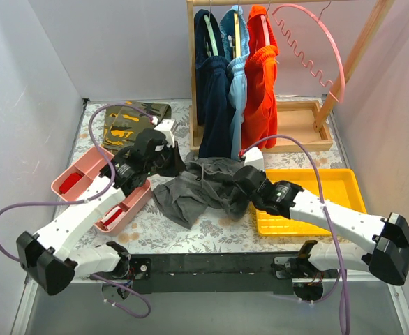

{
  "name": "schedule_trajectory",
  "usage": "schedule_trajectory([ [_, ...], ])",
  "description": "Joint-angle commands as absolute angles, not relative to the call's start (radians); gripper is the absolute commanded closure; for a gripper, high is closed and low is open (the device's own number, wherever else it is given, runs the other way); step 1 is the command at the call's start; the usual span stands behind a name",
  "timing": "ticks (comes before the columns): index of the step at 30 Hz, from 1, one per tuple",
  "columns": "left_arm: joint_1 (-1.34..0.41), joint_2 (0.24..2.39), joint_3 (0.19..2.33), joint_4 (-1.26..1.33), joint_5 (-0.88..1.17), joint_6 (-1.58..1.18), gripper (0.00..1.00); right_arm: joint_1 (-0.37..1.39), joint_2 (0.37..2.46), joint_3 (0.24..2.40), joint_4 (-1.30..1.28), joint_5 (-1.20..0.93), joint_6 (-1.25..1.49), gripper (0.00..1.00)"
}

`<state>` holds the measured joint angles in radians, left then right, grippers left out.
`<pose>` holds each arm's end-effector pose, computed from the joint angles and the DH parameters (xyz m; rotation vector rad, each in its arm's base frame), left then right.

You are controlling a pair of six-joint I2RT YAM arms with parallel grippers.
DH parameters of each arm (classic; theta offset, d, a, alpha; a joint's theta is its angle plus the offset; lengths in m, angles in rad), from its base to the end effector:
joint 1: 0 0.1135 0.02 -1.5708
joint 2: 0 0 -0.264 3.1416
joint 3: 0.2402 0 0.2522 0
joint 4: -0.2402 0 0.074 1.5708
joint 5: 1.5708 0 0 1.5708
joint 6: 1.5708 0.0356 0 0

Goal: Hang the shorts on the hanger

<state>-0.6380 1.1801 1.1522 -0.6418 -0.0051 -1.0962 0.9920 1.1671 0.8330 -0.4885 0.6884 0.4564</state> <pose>0.2025 -0.1499 0.3427 -0.5501 2.3458 -0.8847 0.1483 0.1855 0.2582 -0.2773 2.1547 -0.0181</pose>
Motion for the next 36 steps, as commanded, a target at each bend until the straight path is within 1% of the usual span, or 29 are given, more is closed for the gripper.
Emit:
schedule_trajectory([
  [1,-0.634,1.063,1.065,-0.574,0.095,-1.066,1.0,0.94,1.093,0.957,-0.483,0.749,0.425,0.99],
  [3,-0.634,1.017,1.036,-0.56,0.113,-1.063,1.0,0.934,1.065,1.006,-0.514,0.747,0.405,0.99],
  [5,-0.634,0.988,0.996,-0.542,0.127,-1.074,1.0,0.934,1.051,1.101,-0.547,0.744,0.393,0.99],
  [8,-0.634,0.982,0.931,-0.5,0.184,-1.17,0.93,0.936,1.1,1.261,-0.652,0.729,0.4,0.99],
  [10,-0.634,0.989,0.902,-0.485,0.183,-1.233,0.86,0.968,1.167,1.391,-0.746,0.744,0.432,0.99],
  [12,-0.634,0.988,0.843,-0.482,0.163,-1.319,0.87,1.011,1.222,1.46,-0.793,0.799,0.457,0.99],
  [14,-0.634,0.982,0.793,-0.469,0.156,-1.397,0.87,1.055,1.244,1.518,-0.804,0.804,0.471,0.99],
  [16,-0.637,0.963,0.726,-0.457,0.164,-1.431,0.87,1.08,1.262,1.534,-0.787,0.818,0.471,0.99],
  [19,-0.658,0.928,0.666,-0.448,0.189,-1.474,0.79,1.08,1.298,1.554,-0.753,0.842,0.459,0.99],
  [22,-0.69,0.91,0.653,-0.478,0.199,-1.483,0.63,1.08,1.359,1.6,-0.762,0.868,0.456,0.99],
  [24,-0.699,0.894,0.65,-0.501,0.21,-1.506,0.58,1.08,1.403,1.624,-0.758,0.873,0.449,0.99],
  [26,-0.712,0.878,0.631,-0.526,0.222,-1.534,0.56,1.08,1.422,1.635,-0.752,0.873,0.453,0.99],
  [30,-0.758,0.839,0.565,-0.534,0.184,-1.632,0.55,1.077,1.436,1.632,-0.715,0.856,0.442,0.99],
  [36,-0.871,0.802,0.505,-0.54,0.052,-1.796,0.55,1.078,1.431,1.634,-0.71,0.851,0.431,0.99],
])
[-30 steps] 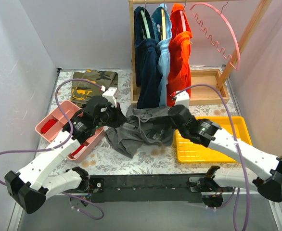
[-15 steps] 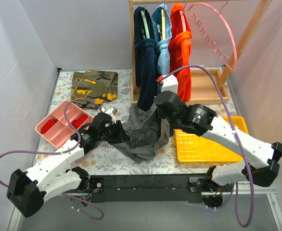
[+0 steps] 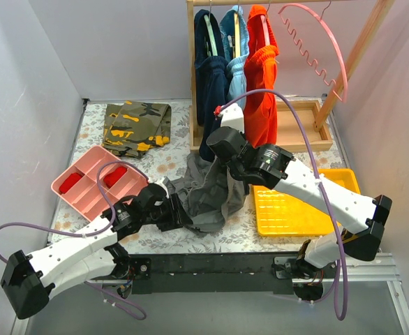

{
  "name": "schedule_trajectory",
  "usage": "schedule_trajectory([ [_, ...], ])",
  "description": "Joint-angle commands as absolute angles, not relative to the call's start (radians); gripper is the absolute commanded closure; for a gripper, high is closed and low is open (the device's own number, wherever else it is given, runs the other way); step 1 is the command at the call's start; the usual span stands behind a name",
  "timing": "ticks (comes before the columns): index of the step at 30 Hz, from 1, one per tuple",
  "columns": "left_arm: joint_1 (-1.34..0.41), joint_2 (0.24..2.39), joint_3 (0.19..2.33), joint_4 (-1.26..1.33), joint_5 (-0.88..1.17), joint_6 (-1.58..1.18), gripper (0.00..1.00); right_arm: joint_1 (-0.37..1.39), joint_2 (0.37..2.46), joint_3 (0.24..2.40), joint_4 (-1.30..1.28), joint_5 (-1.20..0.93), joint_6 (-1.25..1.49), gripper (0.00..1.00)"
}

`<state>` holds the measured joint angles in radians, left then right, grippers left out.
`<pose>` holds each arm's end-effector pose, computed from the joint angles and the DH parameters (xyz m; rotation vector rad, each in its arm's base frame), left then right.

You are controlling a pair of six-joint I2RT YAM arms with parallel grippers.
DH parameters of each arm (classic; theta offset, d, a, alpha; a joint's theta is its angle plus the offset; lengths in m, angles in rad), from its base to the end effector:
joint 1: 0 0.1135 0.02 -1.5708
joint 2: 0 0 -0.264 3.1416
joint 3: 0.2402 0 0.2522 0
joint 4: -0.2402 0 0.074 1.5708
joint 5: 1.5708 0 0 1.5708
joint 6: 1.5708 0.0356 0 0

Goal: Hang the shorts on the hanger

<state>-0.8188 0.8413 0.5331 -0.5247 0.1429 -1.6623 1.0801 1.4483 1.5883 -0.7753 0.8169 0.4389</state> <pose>0.1118 -0.1270 0.2124 -1.0858 2.6112 -1.0996 0.1648 0.2533 0.4107 -0.2092 1.9786 0.0660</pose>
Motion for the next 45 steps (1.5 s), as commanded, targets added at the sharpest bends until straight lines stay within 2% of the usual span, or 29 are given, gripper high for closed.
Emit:
schedule_trajectory([
  [1,-0.896,0.802,0.5,-0.535,0.043,-1.811,0.55,1.077,1.428,1.632,-0.71,0.851,0.431,0.99],
  [7,-0.936,0.848,0.476,-0.444,-0.021,-1.876,0.51,1.071,1.41,1.612,-0.704,0.839,0.426,0.99],
  [11,-0.942,0.919,0.463,-0.354,-0.089,-1.887,0.55,1.054,1.391,1.595,-0.703,0.83,0.423,0.99],
  [14,-0.942,0.937,0.514,-0.353,-0.178,-1.836,0.73,1.025,1.362,1.571,-0.719,0.828,0.425,0.99],
  [16,-0.94,0.925,0.573,-0.462,-0.306,-1.769,0.93,0.999,1.327,1.552,-0.738,0.825,0.428,0.99],
  [17,-0.942,0.916,0.666,-0.513,-0.358,-1.743,1.0,0.991,1.31,1.545,-0.739,0.824,0.425,0.99],
  [18,-0.937,0.896,0.717,-0.61,-0.464,-1.711,1.0,0.977,1.275,1.54,-0.735,0.821,0.42,0.99],
  [23,-0.93,0.884,1.101,-0.765,-0.659,-1.428,1.0,0.947,1.177,1.591,-0.73,0.781,0.356,0.99],
  [30,-0.927,1.11,1.864,-0.945,-0.577,-1.171,1.0,0.937,1.111,1.813,-0.739,0.738,0.272,0.99],
  [34,-0.927,1.224,2.098,-1.069,-0.551,-1.117,1.0,0.937,1.132,1.948,-0.758,0.709,0.241,0.99],
  [36,-0.928,1.247,2.134,-1.089,-0.557,-1.109,1.0,0.939,1.153,2.005,-0.775,0.675,0.241,0.99],
  [40,-0.927,1.239,2.05,-1.118,-0.58,-1.118,1.0,0.939,1.196,2.007,-0.839,0.69,0.268,0.99],
  [45,-0.92,1.166,1.751,-1.088,-0.462,-1.167,1.0,0.913,1.177,1.812,-0.83,0.698,0.34,0.99],
])
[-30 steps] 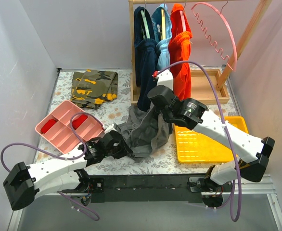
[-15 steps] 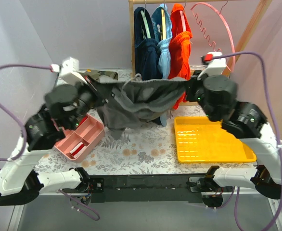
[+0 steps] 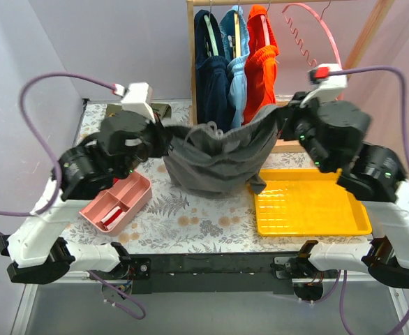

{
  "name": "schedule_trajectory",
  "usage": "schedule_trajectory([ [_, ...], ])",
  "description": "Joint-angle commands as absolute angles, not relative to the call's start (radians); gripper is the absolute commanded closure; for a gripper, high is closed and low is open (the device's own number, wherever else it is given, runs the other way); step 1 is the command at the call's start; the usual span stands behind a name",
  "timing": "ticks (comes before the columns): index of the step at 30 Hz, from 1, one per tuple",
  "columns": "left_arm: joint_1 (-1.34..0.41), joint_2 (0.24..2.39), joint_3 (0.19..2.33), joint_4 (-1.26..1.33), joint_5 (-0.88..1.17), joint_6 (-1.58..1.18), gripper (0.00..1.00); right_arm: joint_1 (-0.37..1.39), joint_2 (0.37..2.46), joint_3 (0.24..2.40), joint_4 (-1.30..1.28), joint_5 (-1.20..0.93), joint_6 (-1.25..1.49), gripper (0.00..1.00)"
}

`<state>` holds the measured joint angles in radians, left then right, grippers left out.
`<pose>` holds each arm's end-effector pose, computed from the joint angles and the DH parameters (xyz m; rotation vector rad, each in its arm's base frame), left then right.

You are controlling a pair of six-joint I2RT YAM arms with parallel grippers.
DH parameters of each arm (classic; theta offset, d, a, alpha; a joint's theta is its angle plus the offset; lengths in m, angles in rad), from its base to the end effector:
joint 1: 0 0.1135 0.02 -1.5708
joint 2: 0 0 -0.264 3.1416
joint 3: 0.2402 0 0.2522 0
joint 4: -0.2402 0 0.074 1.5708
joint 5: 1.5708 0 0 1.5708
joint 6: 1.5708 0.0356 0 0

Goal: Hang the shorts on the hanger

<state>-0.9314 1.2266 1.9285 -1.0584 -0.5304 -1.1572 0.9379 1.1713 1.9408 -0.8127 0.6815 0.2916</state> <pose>0.1203 -0.1316 0.5295 -0.5848 1.8947 -0.9043 0.1086 0.1102 0.5659 0.0068 1.6191 0.4027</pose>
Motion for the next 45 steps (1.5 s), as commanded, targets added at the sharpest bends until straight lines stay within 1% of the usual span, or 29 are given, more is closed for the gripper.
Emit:
schedule_trajectory([
  [1,-0.914,1.149,1.706,-1.085,-0.421,-1.178,1.0,0.902,1.166,1.772,-0.828,0.687,0.357,0.99],
  [2,-0.905,1.135,1.647,-1.081,-0.39,-1.187,1.0,0.891,1.151,1.684,-0.821,0.657,0.382,0.99],
  [4,-0.852,1.097,1.481,-1.059,-0.321,-1.187,1.0,0.838,1.132,1.587,-0.802,0.605,0.408,0.99],
  [5,-0.824,1.083,1.42,-1.037,-0.242,-1.184,1.0,0.816,1.115,1.466,-0.757,0.525,0.423,0.99],
  [6,-0.752,1.066,1.281,-0.961,-0.163,-1.157,1.0,0.771,1.109,1.412,-0.733,0.485,0.431,0.99],
  [7,-0.717,1.051,1.219,-0.921,-0.093,-1.151,1.0,0.747,1.101,1.347,-0.703,0.45,0.437,0.99],
  [8,-0.689,1.052,1.162,-0.876,0.034,-1.143,1.0,0.721,1.092,1.244,-0.643,0.369,0.443,0.99],
  [9,-0.654,1.061,1.058,-0.798,0.075,-1.138,1.0,0.672,1.091,1.183,-0.606,0.327,0.445,0.99],
  [12,-0.617,1.138,0.967,-0.669,0.187,-1.138,1.0,0.591,1.111,1.033,-0.536,0.236,0.454,0.99],
  [14,-0.611,1.204,0.939,-0.626,0.244,-1.135,0.89,0.568,1.137,0.987,-0.52,0.189,0.453,0.99],
  [16,-0.611,1.23,0.94,-0.594,0.288,-1.134,0.83,0.561,1.138,0.94,-0.499,0.17,0.453,0.99],
  [17,-0.611,1.236,0.94,-0.586,0.297,-1.131,0.78,0.561,1.125,0.93,-0.492,0.161,0.453,0.99],
  [18,-0.609,1.245,0.946,-0.588,0.295,-1.126,0.66,0.56,1.115,0.922,-0.486,0.155,0.446,0.97],
  [19,-0.609,1.247,0.953,-0.589,0.296,-1.121,0.61,0.56,1.105,0.914,-0.479,0.152,0.436,0.89],
  [20,-0.609,1.252,0.963,-0.592,0.299,-1.109,0.54,0.56,1.091,0.917,-0.477,0.149,0.428,0.87],
  [22,-0.606,1.27,0.983,-0.6,0.307,-1.098,0.48,0.56,1.086,0.946,-0.492,0.146,0.41,0.83],
  [24,-0.6,1.305,1.014,-0.61,0.304,-1.078,0.48,0.56,1.092,0.977,-0.515,0.153,0.391,0.8],
  [26,-0.586,1.325,1.031,-0.611,0.314,-1.06,0.55,0.56,1.092,1.012,-0.544,0.117,0.368,0.77],
  [27,-0.569,1.336,1.035,-0.611,0.324,-1.057,0.57,0.56,1.082,1.017,-0.549,0.1,0.361,0.72],
  [29,-0.554,1.359,1.043,-0.609,0.34,-1.043,0.66,0.56,1.036,1.012,-0.543,0.056,0.341,0.67],
  [30,-0.539,1.367,1.051,-0.614,0.347,-1.039,0.7,0.56,1.019,1.017,-0.548,0.043,0.331,0.61],
  [31,-0.532,1.376,1.054,-0.614,0.351,-1.039,0.73,0.56,1.003,1.026,-0.555,0.041,0.324,0.6],
  [32,-0.529,1.379,1.058,-0.612,0.357,-1.04,0.74,0.56,0.976,1.051,-0.574,0.052,0.318,0.58],
  [33,-0.526,1.385,1.065,-0.606,0.365,-1.045,0.74,0.56,0.96,1.064,-0.578,0.051,0.304,0.52],
  [36,-0.525,1.404,1.074,-0.592,0.387,-1.051,0.69,0.56,0.917,1.153,-0.616,0.034,0.276,0.46],
  [40,-0.523,1.404,1.077,-0.572,0.394,-1.066,0.67,0.56,0.877,1.304,-0.574,0.051,0.227,0.39],
  [42,-0.523,1.402,1.08,-0.568,0.403,-1.074,0.66,0.56,0.891,1.369,-0.543,0.133,0.193,0.37],
  [45,-0.523,1.394,1.086,-0.569,0.416,-1.085,0.66,0.56,0.975,1.488,-0.471,0.266,0.075,0.36],
])
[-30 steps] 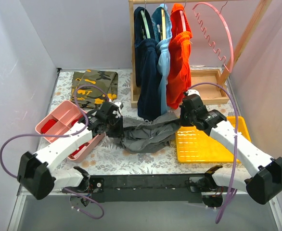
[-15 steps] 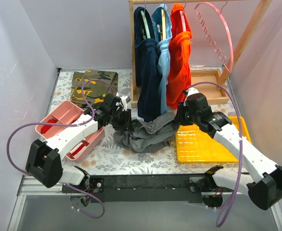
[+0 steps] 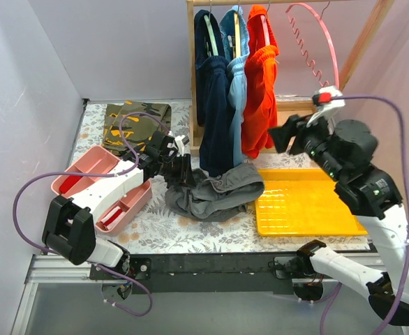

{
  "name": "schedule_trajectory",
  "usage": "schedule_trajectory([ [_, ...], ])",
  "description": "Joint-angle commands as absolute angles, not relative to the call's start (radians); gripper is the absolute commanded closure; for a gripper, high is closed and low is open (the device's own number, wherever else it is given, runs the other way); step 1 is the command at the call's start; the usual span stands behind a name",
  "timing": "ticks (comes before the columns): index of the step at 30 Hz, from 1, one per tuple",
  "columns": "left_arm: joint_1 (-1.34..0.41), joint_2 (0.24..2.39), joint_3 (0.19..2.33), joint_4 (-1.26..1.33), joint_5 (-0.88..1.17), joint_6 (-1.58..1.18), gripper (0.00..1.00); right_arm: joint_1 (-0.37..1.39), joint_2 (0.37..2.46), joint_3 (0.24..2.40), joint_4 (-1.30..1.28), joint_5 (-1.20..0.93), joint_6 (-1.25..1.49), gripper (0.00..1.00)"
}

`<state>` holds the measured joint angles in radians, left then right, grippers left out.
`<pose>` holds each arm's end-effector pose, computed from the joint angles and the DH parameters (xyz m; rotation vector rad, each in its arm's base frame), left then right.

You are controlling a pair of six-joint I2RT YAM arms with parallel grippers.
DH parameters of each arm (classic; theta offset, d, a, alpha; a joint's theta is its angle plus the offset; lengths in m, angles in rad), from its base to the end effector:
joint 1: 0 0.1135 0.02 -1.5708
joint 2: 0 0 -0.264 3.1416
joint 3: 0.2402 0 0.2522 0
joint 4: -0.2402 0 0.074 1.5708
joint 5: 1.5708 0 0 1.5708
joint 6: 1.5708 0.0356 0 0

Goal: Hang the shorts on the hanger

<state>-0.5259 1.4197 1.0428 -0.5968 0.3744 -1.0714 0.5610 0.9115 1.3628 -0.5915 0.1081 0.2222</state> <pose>0.2446 -0.1570 0.2515 -0.6010 2.7585 -0.9939 0.1383 0.0823 0.4677 -0.2118 1.7216 0.4879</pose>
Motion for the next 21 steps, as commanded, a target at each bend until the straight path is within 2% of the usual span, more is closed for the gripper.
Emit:
schedule_trajectory([
  [1,-0.523,1.391,1.091,-0.571,0.417,-1.086,0.66,0.557,1.044,1.552,-0.45,0.316,0.028,0.35],
  [3,-0.523,1.385,1.095,-0.578,0.42,-1.091,0.65,0.522,1.16,1.671,-0.457,0.391,0.003,0.37],
  [7,-0.523,1.379,1.068,-0.58,0.423,-1.085,0.64,0.349,1.256,1.735,-0.338,0.24,-0.012,0.37],
  [13,-0.523,1.347,1.049,-0.594,0.419,-1.059,0.63,0.219,1.305,1.784,-0.249,0.168,-0.061,0.33],
  [18,-0.523,1.339,1.066,-0.614,0.425,-1.046,0.62,0.195,1.315,1.856,-0.288,0.156,-0.1,0.31],
  [21,-0.523,1.321,1.06,-0.617,0.426,-1.039,0.62,0.126,1.37,1.923,-0.334,0.059,-0.117,0.28],
])
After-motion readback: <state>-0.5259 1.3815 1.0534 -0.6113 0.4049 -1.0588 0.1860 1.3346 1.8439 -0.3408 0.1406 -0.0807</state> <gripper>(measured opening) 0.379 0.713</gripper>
